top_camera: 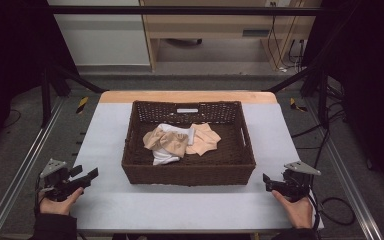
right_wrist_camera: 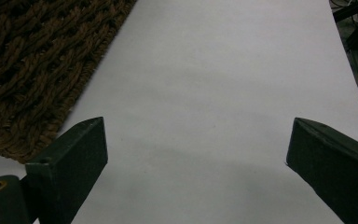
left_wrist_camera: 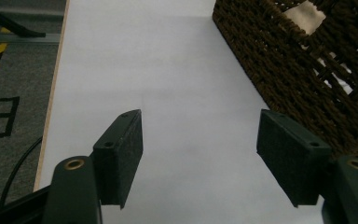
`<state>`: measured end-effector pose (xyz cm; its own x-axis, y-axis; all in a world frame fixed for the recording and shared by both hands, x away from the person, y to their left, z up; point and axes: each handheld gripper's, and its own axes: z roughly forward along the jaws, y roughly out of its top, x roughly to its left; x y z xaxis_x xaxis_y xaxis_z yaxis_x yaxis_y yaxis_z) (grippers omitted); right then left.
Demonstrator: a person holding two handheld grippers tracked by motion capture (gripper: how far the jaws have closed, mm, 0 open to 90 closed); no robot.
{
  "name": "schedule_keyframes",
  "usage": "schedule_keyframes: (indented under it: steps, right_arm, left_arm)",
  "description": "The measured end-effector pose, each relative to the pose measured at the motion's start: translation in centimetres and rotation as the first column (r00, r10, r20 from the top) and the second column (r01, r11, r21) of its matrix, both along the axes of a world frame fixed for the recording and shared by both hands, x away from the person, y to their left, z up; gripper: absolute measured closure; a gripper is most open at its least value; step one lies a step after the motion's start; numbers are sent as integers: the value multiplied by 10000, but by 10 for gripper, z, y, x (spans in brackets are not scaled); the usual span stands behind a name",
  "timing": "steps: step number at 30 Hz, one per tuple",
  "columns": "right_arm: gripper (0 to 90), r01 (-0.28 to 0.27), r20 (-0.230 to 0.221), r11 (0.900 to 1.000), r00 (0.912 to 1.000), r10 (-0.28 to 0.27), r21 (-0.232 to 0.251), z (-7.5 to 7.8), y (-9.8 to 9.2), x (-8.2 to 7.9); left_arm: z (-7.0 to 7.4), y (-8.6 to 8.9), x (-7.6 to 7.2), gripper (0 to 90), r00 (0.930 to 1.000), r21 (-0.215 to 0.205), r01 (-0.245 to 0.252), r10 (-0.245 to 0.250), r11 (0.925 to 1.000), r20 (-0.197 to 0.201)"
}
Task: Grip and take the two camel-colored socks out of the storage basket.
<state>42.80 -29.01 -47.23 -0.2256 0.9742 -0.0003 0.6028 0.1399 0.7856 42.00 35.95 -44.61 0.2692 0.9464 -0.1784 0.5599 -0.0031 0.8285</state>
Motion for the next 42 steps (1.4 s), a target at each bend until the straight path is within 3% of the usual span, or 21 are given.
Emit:
schedule_keyframes:
  steps: [14, 25, 41, 42]
  right_arm:
    - [57, 38, 72, 10000, 10000, -38, 70, 1, 2, -2]
    - [52, 37, 369, 9998, 9993, -44, 210, 3, 3, -4]
    - [51, -45, 577, 9997, 9983, 30, 257, 4, 4, -5]
    - [51, -12, 585, 9996, 9983, -4, 264, 4, 4, -6]
  left_arm:
    - [22, -12, -4, 374, 9959, -66, 133, -127, 9999, 901]
    - [37, -20, -7, 395, 9913, 42, 310, -313, 9995, 1276]
    - [68, -46, 4, 402, 9758, 11, 965, -948, 9953, 1970]
    - [74, -51, 6, 402, 9724, -25, 1038, -1009, 9946, 2102]
